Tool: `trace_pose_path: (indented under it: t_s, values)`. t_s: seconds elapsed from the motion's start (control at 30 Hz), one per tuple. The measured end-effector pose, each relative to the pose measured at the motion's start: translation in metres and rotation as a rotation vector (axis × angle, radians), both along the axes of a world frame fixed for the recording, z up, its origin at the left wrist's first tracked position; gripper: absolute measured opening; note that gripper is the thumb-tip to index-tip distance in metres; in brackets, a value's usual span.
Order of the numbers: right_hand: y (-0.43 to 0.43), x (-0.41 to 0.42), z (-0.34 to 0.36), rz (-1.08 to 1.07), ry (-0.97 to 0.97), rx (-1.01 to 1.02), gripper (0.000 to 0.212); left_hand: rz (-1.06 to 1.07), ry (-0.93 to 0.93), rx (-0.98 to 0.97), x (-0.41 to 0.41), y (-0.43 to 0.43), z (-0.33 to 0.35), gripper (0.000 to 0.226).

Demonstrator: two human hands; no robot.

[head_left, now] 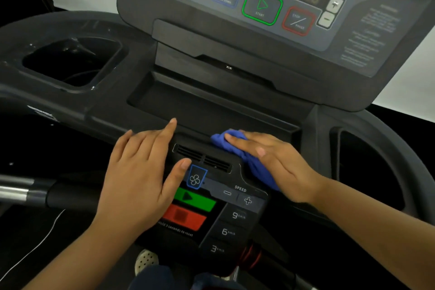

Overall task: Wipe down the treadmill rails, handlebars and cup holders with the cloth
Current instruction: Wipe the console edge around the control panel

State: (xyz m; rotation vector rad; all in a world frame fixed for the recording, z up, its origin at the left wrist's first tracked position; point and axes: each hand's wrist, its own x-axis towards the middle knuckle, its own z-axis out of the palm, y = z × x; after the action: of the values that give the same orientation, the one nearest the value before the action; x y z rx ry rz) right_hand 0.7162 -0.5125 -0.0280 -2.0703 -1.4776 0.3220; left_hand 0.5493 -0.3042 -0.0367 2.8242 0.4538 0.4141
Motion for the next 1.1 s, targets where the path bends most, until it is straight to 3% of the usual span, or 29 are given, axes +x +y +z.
trace_pose_path:
  t_s: [0.13, 0.2, 0.4, 0.53, 0.7, 0.93, 1.1]
  values:
    - [0.043, 0.02, -0.006, 0.038, 0.115, -0.036, 0.047, 0.001, -0.004, -0.021, 0.001, 0.001, 0.001, 0.069]
    - [0.07, 0.03, -0.009, 0.042, 0.069, -0.082, 0.051, 0.001, -0.006, -0.022, 0.001, 0.001, 0.001, 0.067]
    - [0.156, 0.042, -0.015, 0.111, -0.427, -0.151, 0.049, -0.006, 0.002, -0.043, 0.002, 0.002, 0.003, 0.063]
    - [0.177, 0.053, -0.011, 0.116, -0.62, -0.208, 0.048, -0.016, 0.001, -0.059, 0.0, 0.005, 0.002, 0.061]
    - [0.134, 0.064, -0.011, 0.085, -0.531, -0.15, 0.047, -0.034, -0.03, -0.047, -0.001, 0.006, 0.001, 0.06]
    - [0.018, 0.082, -0.003, 0.025, -0.424, -0.238, 0.053, -0.04, -0.049, -0.018, -0.003, 0.006, -0.001, 0.061]
    - [-0.034, 0.079, 0.002, -0.135, -0.3, -0.178, 0.046, -0.027, -0.015, -0.014, -0.003, 0.005, -0.002, 0.067]
